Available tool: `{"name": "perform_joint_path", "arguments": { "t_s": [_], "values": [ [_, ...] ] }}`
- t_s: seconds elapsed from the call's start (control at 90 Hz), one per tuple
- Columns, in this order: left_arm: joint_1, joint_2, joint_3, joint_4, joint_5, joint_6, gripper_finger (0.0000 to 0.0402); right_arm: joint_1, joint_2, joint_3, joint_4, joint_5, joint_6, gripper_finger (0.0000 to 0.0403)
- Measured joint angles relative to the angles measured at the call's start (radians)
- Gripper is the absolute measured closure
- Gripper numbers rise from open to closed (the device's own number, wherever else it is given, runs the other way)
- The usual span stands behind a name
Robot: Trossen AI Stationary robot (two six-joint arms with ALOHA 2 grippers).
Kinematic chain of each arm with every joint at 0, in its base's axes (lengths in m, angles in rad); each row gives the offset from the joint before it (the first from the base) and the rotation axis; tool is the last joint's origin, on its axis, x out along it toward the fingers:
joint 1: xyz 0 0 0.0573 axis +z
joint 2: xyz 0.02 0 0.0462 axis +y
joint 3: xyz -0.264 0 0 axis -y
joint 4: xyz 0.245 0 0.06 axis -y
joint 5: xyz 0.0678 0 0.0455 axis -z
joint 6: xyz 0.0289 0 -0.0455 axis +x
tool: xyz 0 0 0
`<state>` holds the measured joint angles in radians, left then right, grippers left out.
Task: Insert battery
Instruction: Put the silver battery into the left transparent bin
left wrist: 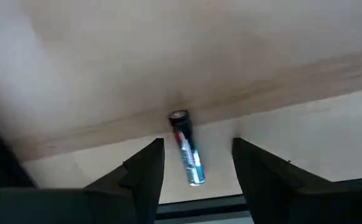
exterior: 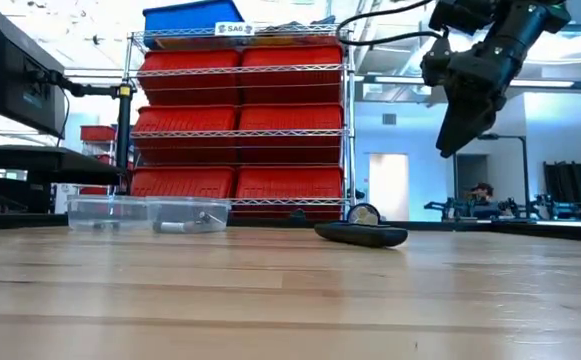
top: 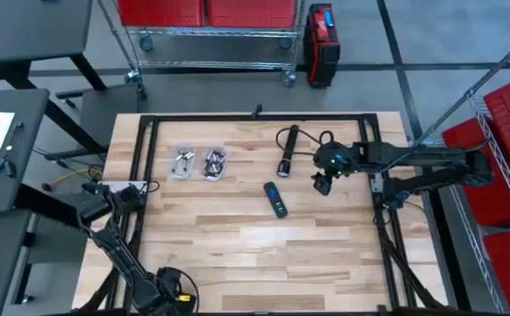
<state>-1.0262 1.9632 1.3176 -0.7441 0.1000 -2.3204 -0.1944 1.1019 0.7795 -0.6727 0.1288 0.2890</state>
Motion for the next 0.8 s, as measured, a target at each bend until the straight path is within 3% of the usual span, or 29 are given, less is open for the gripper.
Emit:
{"name": "perform_joint_path", "arguments": {
  "t_s": [0.311,0.8],
  "values": [
    [-0.007,0.028,0.004,0.029,0.014,-0.007,0.0246,0.013,0.000,0.000,0.000,0.000,0.017,0.0171],
    [-0.006,0.032,0.002,0.029,-0.001,0.031,0.0391,0.038,0.000,0.000,0.000,0.000,0.018,0.0171]
  ]
}}
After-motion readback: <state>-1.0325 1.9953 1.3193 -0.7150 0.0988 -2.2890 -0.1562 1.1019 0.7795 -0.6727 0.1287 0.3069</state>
